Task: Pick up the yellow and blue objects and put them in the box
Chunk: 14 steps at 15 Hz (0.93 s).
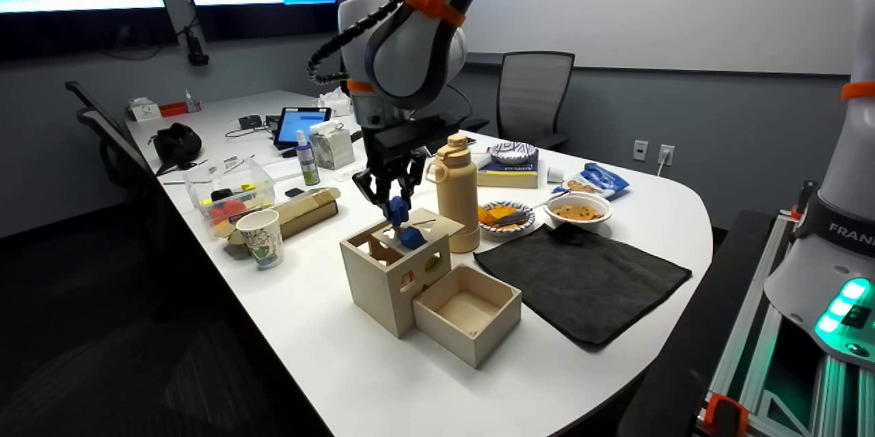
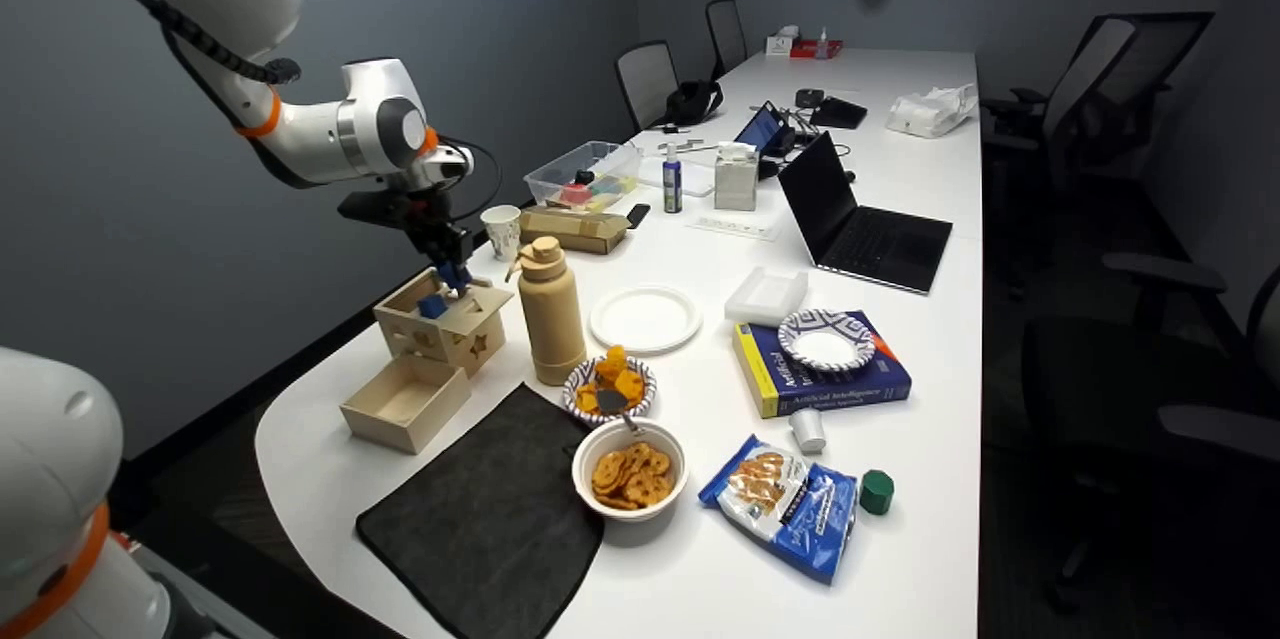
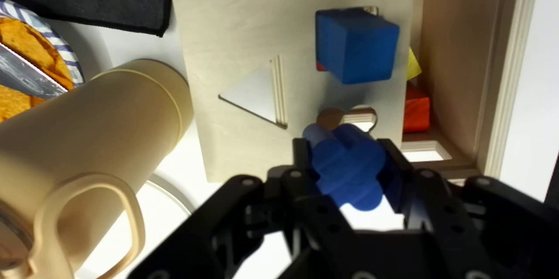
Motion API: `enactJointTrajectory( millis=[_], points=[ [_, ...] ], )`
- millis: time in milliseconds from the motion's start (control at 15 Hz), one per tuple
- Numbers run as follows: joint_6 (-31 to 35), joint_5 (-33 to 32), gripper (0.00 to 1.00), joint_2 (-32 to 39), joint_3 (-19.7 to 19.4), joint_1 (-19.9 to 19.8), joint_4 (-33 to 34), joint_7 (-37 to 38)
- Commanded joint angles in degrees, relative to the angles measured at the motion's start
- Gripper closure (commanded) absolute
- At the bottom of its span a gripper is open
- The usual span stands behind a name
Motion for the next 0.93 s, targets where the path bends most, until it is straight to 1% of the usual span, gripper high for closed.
enactJointTrajectory(
  millis=[0,267,867],
  points=[
    [-0.42,0.24,0.84,3.08,-0.85,1.20,3.72,0.65],
    [-0.94,0.68,0.84,4.60,-1.04,1.64,4.93,0.48],
    [-2.62,1.44,0.84,4.86,-1.00,2.00,5.35,0.72]
  ],
)
